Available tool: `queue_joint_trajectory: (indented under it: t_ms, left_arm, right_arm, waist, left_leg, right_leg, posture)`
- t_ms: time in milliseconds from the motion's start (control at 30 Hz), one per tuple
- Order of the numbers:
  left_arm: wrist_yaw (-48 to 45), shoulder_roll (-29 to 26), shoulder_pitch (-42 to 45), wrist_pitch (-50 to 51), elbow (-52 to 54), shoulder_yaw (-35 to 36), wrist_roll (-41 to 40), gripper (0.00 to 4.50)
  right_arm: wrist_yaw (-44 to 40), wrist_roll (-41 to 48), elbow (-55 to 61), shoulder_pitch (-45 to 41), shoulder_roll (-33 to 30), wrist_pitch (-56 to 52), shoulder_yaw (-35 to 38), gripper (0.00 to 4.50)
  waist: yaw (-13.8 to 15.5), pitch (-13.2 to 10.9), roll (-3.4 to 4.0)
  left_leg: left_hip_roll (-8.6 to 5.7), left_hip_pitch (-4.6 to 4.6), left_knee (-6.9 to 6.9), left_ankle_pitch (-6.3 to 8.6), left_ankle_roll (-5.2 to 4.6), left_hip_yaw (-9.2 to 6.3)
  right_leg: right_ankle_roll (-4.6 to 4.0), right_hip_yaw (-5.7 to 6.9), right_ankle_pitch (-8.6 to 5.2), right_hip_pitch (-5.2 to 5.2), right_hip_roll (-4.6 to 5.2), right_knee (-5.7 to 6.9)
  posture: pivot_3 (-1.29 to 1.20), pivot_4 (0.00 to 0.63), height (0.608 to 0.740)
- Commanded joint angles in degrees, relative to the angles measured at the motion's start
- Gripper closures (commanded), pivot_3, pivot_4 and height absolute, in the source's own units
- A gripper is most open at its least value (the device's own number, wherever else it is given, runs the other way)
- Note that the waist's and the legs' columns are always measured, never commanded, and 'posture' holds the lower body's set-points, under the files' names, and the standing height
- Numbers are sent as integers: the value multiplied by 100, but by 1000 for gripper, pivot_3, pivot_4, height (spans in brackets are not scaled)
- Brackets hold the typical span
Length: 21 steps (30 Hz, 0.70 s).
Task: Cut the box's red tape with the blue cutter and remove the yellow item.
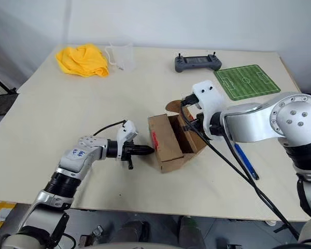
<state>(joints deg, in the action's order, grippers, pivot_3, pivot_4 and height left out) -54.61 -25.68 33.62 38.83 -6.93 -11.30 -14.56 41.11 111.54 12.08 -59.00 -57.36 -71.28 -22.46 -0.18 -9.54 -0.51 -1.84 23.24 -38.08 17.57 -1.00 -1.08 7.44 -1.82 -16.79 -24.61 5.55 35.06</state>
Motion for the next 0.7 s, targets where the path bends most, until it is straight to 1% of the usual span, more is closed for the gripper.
queue_joint_trajectory:
  t_ms: [33, 267, 367, 400, 600, 633, 700]
  left_arm:
    - [-113, -130, 80, 70, 270, 155, -175, 4500]
    - [-191, -203, 163, 230, 369, 276, -364, 4500]
    - [-331, -316, 178, 345, 459, 369, -533, 4500]
    - [-407, -387, 177, 409, 499, 412, -615, 4500]
    - [-1615, -1485, 257, 921, 778, 742, -1439, 4500]
    - [-1736, -1570, 305, 995, 824, 802, -1591, 4500]
    - [-1827, -1546, 522, 1257, 950, 969, -1985, 4500]
  right_arm:
    - [118, 146, 164, -190, -87, -63, -66, 4460]
    - [324, 146, 251, -282, -171, -13, -108, 4460]
    - [433, 146, 316, -333, -190, 16, -105, 4460]
    - [459, 146, 328, -344, -184, 31, -97, 4460]
    - [561, 146, 392, -306, -292, 59, -71, 4460]
    - [563, 146, 390, -297, -308, 66, -65, 4460]
    - [578, 146, 365, -288, -336, 81, -54, 4460]
  waist:
    - [9, -2, 3]
    - [15, -4, 4]
    - [15, -5, 4]
    - [15, -6, 4]
    - [-16, -23, 14]
    - [-8, -25, 16]
    - [12, -26, 17]
  left_leg:
    - [0, 3, 2, -1, 1, 0]
    - [-1, 19, 1, 4, -8, 0]
    - [-1, 22, 1, 6, -10, 0]
    - [-1, 23, 1, 6, -10, 0]
    - [1, 23, 2, 0, 0, 2]
    - [1, 21, 2, -1, 1, 2]
    - [1, 22, -1, -1, 0, 2]
  right_leg:
    - [-1, 1, -1, -3, 0, 0]
    - [0, 7, 0, -5, 0, -4]
    - [0, 10, 0, -6, 1, -8]
    - [0, 10, 0, -6, 0, -8]
    - [-1, 10, -1, -14, -4, -5]
    - [-2, 9, -1, -14, -4, -5]
    - [-3, 9, -2, -14, -3, -6]
  posture:
    - [0, 150, 740]
    - [0, 150, 740]
    - [0, 150, 740]
    - [0, 150, 740]
    - [0, 150, 740]
    - [0, 150, 740]
    - [0, 150, 740]
